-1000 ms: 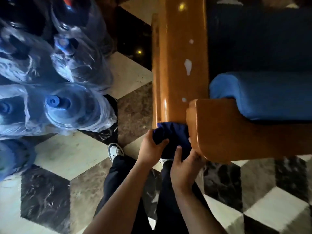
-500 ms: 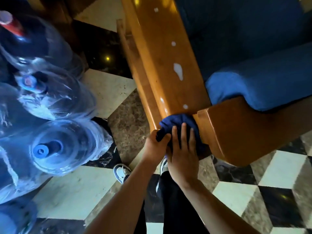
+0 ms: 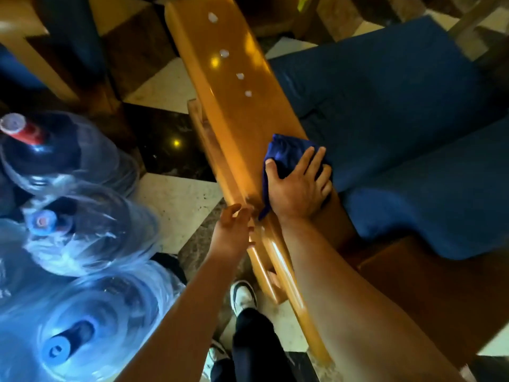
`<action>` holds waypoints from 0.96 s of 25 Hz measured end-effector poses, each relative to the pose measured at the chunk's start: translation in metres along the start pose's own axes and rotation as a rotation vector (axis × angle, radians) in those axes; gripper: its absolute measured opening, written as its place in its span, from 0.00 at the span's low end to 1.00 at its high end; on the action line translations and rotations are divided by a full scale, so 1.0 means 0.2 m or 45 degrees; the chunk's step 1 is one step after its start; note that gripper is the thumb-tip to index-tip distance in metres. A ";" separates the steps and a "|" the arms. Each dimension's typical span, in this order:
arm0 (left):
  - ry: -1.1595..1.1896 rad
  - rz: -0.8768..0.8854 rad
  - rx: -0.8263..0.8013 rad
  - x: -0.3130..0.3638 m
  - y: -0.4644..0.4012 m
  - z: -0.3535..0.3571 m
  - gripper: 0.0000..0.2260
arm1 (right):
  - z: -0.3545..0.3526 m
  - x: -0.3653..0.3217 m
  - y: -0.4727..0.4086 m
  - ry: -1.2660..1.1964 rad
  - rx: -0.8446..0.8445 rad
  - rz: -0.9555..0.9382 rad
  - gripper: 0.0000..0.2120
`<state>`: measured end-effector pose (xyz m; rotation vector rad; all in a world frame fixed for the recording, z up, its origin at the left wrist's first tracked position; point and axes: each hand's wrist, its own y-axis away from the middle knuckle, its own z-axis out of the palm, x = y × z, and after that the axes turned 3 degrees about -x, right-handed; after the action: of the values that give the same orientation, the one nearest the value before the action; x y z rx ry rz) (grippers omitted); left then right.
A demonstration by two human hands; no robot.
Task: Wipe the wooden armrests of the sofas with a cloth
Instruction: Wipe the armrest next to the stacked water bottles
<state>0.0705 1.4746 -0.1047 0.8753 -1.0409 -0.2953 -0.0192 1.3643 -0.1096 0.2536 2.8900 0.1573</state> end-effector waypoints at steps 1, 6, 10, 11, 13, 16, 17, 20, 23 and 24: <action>-0.012 0.018 0.043 0.03 -0.04 -0.01 0.10 | 0.02 -0.05 -0.05 -0.047 0.005 0.088 0.48; -0.112 0.006 0.125 0.23 -0.28 -0.02 0.18 | -0.03 -0.21 -0.42 -0.021 -0.023 0.164 0.44; -0.151 -0.034 0.327 0.47 -0.52 0.02 0.20 | -0.09 -0.14 -0.73 -0.310 -0.564 0.210 0.42; -0.146 -0.059 0.372 0.53 -0.59 0.02 0.19 | -0.11 -0.12 -0.78 -0.469 -0.745 0.288 0.38; -0.086 -0.100 0.420 0.63 -0.67 0.02 0.20 | -0.12 -0.07 -0.84 -0.744 -0.971 0.433 0.33; 0.089 -0.219 0.432 0.66 -0.68 -0.01 0.26 | -0.12 0.02 -0.79 -0.752 -0.950 0.553 0.39; 0.145 -0.248 0.431 0.65 -0.66 -0.03 0.27 | -0.12 0.07 -0.73 -0.669 -0.882 0.577 0.39; 0.281 -0.297 0.378 0.68 -0.62 -0.06 0.29 | -0.19 0.12 -0.49 -0.398 -0.646 0.643 0.40; 0.335 -0.355 0.358 0.68 -0.60 -0.08 0.33 | -0.17 0.10 -0.16 -0.061 -0.150 0.400 0.47; 0.324 -0.351 0.338 0.68 -0.59 -0.09 0.35 | -0.14 0.03 -0.02 0.027 -0.133 0.332 0.45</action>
<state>0.1741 1.3272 -0.1121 1.2661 -0.7315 -0.2708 -0.0334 1.3593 -0.0840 0.6114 2.8472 0.3570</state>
